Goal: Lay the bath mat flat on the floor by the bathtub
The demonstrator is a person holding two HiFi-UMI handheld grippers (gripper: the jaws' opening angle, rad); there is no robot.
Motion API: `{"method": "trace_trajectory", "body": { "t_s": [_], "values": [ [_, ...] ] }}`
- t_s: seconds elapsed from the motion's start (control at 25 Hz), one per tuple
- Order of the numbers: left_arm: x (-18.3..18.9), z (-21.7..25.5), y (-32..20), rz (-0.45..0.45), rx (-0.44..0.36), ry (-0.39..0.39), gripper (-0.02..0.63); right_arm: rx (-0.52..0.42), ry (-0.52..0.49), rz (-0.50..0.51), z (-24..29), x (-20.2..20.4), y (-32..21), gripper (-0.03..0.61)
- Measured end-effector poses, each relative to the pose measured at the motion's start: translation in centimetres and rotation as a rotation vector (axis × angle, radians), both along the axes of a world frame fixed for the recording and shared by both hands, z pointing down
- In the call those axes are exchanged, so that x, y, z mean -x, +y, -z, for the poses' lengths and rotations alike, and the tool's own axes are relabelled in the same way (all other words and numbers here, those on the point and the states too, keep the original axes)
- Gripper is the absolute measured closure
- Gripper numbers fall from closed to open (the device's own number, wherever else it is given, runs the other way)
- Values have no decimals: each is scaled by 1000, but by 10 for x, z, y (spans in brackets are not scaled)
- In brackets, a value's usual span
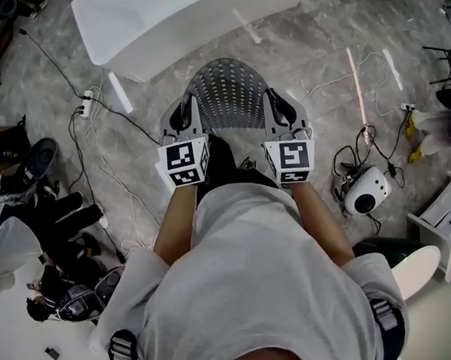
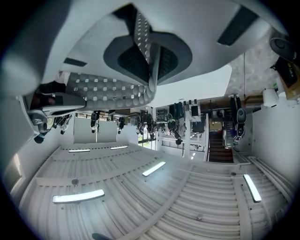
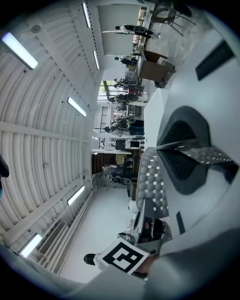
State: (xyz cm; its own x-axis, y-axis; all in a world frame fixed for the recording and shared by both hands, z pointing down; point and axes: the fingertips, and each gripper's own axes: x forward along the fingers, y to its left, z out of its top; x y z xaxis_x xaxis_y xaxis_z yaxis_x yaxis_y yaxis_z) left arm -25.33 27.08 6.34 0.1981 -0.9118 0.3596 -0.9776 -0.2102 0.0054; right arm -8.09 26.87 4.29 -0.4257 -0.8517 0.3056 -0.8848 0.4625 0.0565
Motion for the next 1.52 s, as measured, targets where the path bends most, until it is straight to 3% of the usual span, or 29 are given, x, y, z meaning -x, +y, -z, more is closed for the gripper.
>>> {"method": "trace_trajectory", "body": {
  "t_s": [0.32, 0.68, 1.08, 1.32, 1.52],
  "values": [
    [32, -29, -50, 13, 45, 54, 591, 39, 32, 49, -17, 27, -48, 555],
    [66, -29, -122, -53, 53, 50, 591, 61, 39, 58, -20, 76, -118, 555],
    [118, -37, -188, -120, 93, 67, 591, 80, 43, -7, -31, 126, -182, 555],
    [136, -43, -218, -171, 111, 56, 591, 97, 19, -63, -41, 132, -207, 555],
    [137, -67, -230, -160, 152, 72, 591, 133, 37, 19, -68, 144, -218, 555]
  ]
}}
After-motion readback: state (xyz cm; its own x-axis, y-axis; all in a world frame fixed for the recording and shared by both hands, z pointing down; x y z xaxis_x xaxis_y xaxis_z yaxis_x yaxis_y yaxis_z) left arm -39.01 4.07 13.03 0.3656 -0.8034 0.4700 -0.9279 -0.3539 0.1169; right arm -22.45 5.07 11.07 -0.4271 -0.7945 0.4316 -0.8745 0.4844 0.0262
